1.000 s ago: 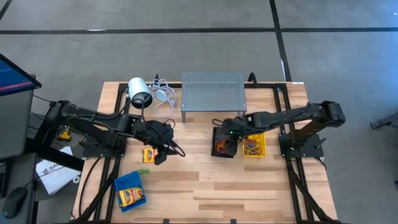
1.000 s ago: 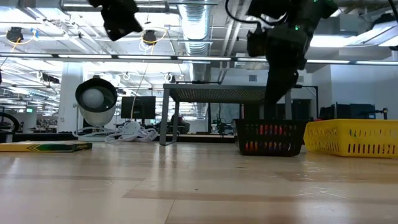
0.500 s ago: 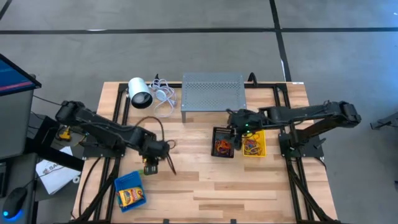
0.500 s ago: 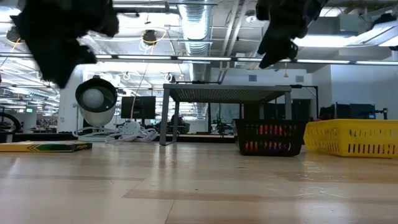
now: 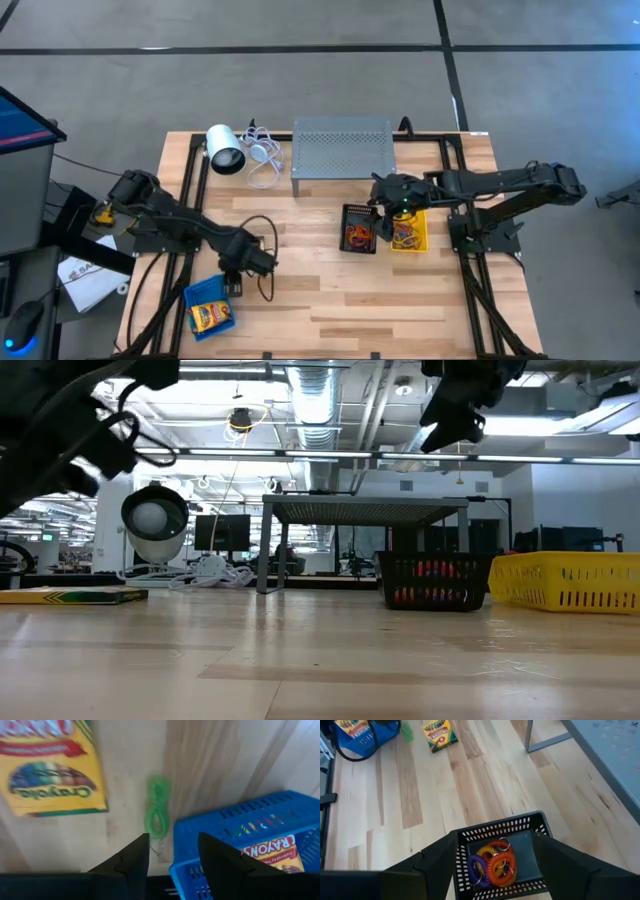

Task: Pick & Place Office Desk Supplies
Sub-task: Put the green spring keychain into the black basket

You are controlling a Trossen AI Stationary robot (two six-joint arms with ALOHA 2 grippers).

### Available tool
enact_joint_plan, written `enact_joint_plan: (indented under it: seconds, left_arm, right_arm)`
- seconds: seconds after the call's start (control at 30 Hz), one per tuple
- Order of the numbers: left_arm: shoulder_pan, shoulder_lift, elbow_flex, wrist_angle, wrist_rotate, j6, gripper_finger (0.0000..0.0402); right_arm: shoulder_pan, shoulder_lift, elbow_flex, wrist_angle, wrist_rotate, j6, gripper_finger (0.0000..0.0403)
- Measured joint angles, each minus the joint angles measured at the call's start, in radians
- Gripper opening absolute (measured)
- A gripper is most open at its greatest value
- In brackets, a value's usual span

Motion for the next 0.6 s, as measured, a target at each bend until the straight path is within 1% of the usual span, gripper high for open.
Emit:
enact_joint_plan:
  seconds: [0.3,0.43,0.6]
  left_arm:
    - [-0.038,0.099,0.000,0.042,0.013,-0.007,0.0163]
    - [-0.034,0.138,0.000,0.064,-0.022,-0.011,0.0163]
    - [-0.031,0.164,0.000,0.083,-0.034,0.001,0.0163]
  right_arm:
    - [0.010,0.001,0.000,-0.002,0.000,-0.001,0.0254]
    - [0.029,0.001,0.000,0.001,0.000,-0.006,0.0254]
    - [0.048,0.001,0.000,0.002,0.000,-0.009,0.0254]
